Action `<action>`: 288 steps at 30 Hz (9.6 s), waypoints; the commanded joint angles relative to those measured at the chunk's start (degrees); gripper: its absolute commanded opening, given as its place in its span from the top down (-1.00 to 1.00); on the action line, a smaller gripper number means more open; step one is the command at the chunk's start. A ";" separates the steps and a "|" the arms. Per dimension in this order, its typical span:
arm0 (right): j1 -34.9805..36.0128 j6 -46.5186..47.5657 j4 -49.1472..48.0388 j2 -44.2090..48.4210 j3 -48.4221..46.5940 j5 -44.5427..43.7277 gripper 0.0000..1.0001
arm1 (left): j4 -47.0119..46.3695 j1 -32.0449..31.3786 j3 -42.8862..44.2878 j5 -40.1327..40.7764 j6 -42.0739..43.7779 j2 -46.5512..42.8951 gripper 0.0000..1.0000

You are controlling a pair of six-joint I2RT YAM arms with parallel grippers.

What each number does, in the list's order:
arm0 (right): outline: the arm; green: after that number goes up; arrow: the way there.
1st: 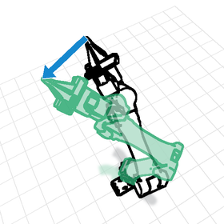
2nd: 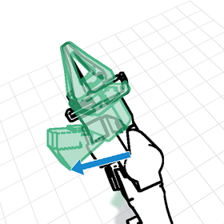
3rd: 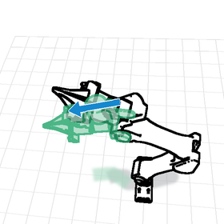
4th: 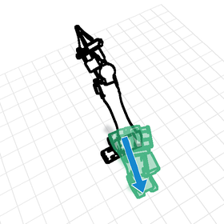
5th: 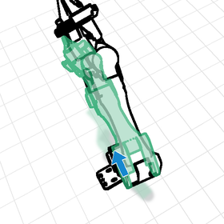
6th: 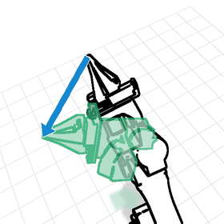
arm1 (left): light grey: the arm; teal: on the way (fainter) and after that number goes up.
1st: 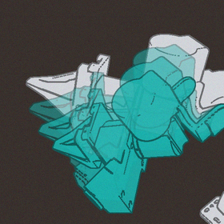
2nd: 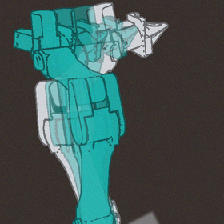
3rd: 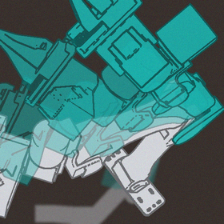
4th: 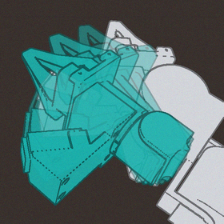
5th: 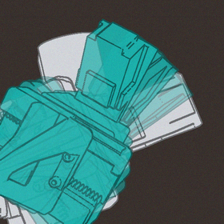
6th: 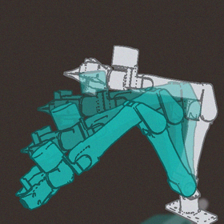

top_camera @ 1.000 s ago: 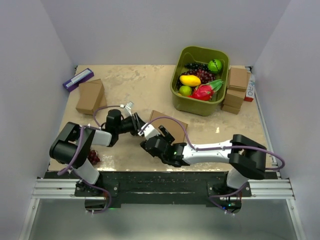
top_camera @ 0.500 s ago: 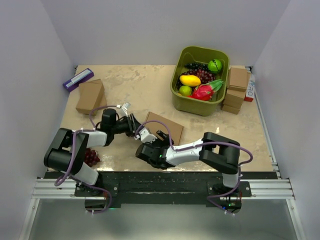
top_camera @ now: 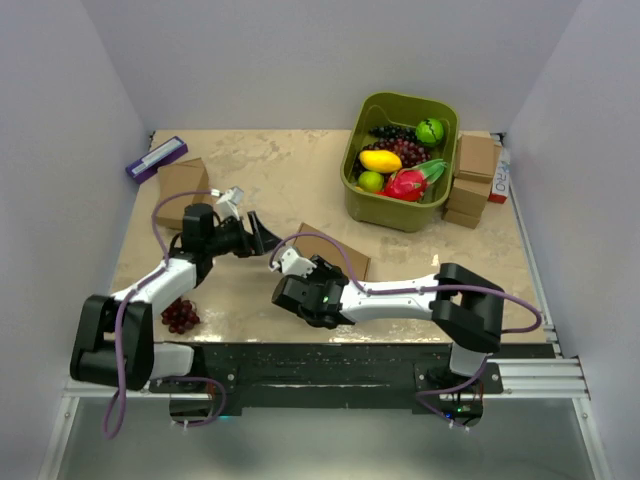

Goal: Fold the paper box

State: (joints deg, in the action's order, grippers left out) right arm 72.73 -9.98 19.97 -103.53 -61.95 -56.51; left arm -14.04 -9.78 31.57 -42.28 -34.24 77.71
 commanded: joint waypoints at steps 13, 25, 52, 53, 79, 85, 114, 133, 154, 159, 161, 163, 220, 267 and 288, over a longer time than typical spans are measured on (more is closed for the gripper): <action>-24.11 11.71 26.61 13.53 -14.59 56.31 0.22 | 15.02 3.19 7.63 10.04 22.99 -19.35 -0.58; -30.19 20.78 39.44 3.34 -26.72 71.37 0.27 | 13.01 -2.87 7.36 1.95 26.59 -19.88 -0.54; -30.01 12.80 26.01 17.82 -18.65 63.54 -0.65 | 12.02 -8.15 7.54 4.31 29.58 -16.54 -0.52; -30.01 11.05 25.48 19.05 -18.03 63.28 -0.65 | 12.02 -8.24 7.54 4.40 29.84 -16.45 -0.52; -24.57 -25.00 28.81 44.02 3.68 46.94 -0.18 | 12.64 -13.33 10.97 10.20 33.45 -11.36 -0.30; -24.13 -26.41 29.69 44.91 3.33 42.72 -0.11 | 12.46 -13.60 10.97 10.73 33.45 -11.35 -0.21; -24.13 -27.11 24.42 42.18 5.79 42.71 0.45 | 10.44 -13.69 10.97 9.41 32.04 -10.30 0.27; -24.13 -27.46 24.15 41.56 5.97 42.89 0.59 | 8.95 -15.09 10.70 8.53 30.46 -9.42 0.78; -24.04 -29.13 24.07 42.88 6.67 41.57 0.73 | 12.46 -23.52 11.06 16.88 27.65 -6.08 1.00; -24.04 -30.62 22.14 43.76 6.84 42.27 0.85 | 13.43 -24.93 10.79 19.60 25.72 -5.64 1.00; -24.13 -30.89 21.34 43.85 7.19 42.18 0.89 | 13.86 -25.02 10.53 20.57 25.45 -5.73 1.00; -24.13 -31.07 21.34 43.76 7.29 42.19 0.92 | 13.96 -25.20 10.35 21.18 25.45 -5.64 1.00; -22.11 -44.60 15.10 49.29 16.60 29.80 1.00 | 12.46 -33.28 1.39 31.12 12.88 -14.52 1.00; -11.29 -39.53 17.76 52.29 15.98 23.10 -0.55 | 6.93 -34.08 -4.68 31.12 15.08 -17.68 1.00; -9.71 -0.05 -4.93 37.96 18.89 42.27 -0.72 | 5.78 -34.78 -5.12 30.33 15.78 -18.30 1.00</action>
State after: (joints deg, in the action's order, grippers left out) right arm 62.74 -15.88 19.29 -64.90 -43.90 -18.17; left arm -6.57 -43.66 27.09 -9.47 -19.92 60.12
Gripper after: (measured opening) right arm 0.862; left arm 0.026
